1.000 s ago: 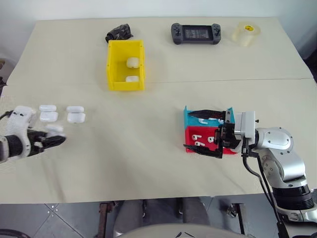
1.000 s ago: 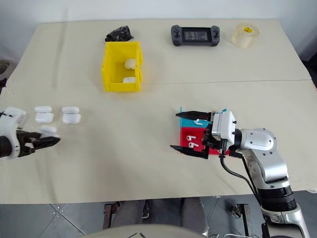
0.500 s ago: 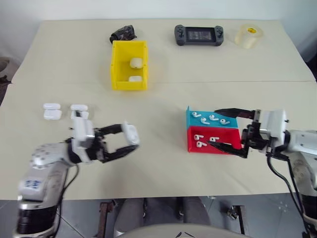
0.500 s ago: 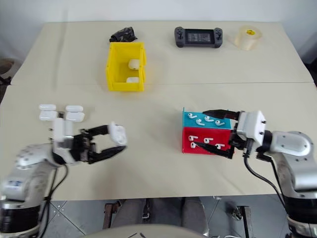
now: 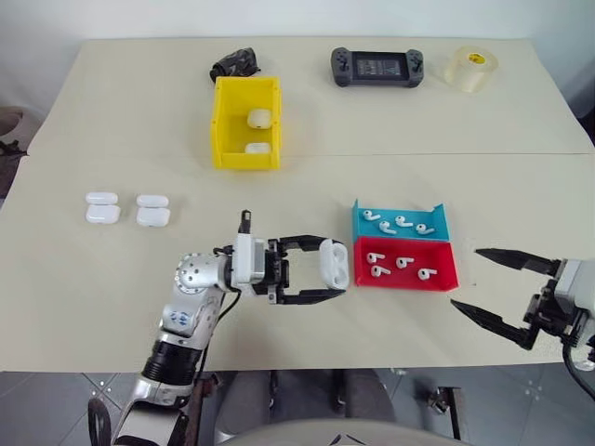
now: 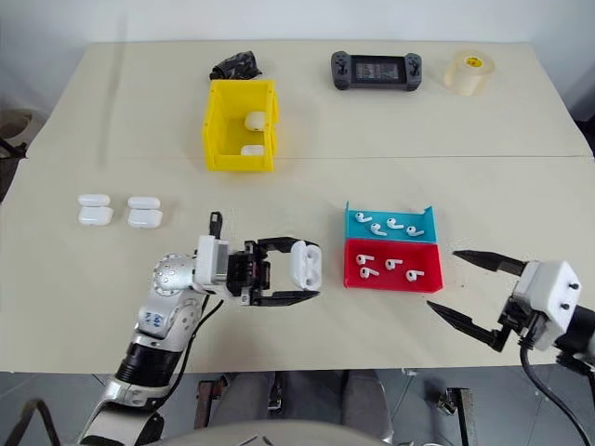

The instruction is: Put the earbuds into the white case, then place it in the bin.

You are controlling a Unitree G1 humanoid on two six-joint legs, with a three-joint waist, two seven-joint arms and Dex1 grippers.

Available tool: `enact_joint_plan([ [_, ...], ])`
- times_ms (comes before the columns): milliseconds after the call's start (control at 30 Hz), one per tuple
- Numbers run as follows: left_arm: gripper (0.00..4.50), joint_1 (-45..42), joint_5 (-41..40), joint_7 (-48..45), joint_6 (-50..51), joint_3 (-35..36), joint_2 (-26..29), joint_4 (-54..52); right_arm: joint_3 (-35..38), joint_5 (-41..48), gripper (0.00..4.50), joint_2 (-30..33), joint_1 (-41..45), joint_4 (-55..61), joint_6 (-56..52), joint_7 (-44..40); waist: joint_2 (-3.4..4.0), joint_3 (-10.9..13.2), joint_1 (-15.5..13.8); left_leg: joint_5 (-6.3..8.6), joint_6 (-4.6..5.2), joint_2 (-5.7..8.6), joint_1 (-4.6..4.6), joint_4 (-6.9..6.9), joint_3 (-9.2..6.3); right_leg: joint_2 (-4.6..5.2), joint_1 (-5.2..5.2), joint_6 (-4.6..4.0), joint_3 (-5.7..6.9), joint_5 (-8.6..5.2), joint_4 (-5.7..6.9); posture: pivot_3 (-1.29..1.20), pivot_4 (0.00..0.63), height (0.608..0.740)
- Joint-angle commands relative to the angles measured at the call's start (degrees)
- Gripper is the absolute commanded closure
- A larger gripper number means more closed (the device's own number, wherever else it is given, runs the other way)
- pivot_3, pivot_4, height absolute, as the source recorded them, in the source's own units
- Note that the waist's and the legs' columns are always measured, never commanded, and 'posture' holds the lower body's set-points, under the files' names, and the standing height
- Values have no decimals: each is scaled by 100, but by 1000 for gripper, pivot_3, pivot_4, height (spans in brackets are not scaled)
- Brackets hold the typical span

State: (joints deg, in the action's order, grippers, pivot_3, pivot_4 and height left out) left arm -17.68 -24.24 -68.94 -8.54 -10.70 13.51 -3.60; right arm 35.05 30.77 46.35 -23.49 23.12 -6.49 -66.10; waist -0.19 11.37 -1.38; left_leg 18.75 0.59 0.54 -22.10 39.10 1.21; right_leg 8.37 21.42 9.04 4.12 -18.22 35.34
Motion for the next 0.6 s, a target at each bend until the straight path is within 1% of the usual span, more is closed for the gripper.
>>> enact_joint_plan([
  [33,1699,30,-15,-21,-185,-66,10,-113,33,-47,0,326,-17,329,-300,35,4,-2,18,0,0,-4,1,0,-2,-1,1,0,0,0,1,0,150,740],
  [167,1699,158,-65,26,-169,-94,82,-233,-488,-213,0,996,138,718,-1104,150,17,-9,-1,0,0,-20,9,0,-31,-2,0,-1,-7,0,2,0,150,740],
  [300,1699,242,-91,81,-116,-115,127,-365,-1204,-453,0,1585,771,758,-1540,219,17,-9,-19,0,1,-21,3,4,-45,1,-1,0,-5,1,-7,0,150,740],
  [367,1699,257,-92,107,-107,-130,135,-393,-1639,-711,0,1866,1157,663,-1668,238,17,-9,-24,-1,3,-19,-2,6,-52,3,-3,0,-1,1,-22,0,150,740],
  [500,1699,278,-76,152,-109,-166,136,-433,-2491,-1279,0,2171,1985,379,-1728,309,17,-9,-14,-1,3,-18,-5,6,-55,4,-4,2,3,2,-34,0,150,740],
  [600,1699,300,-75,188,-85,-194,147,-500,-2870,-1636,0,2273,2331,182,-1643,282,17,-9,-18,-1,3,-18,-7,6,-58,4,-4,2,8,2,-33,0,150,740],
])
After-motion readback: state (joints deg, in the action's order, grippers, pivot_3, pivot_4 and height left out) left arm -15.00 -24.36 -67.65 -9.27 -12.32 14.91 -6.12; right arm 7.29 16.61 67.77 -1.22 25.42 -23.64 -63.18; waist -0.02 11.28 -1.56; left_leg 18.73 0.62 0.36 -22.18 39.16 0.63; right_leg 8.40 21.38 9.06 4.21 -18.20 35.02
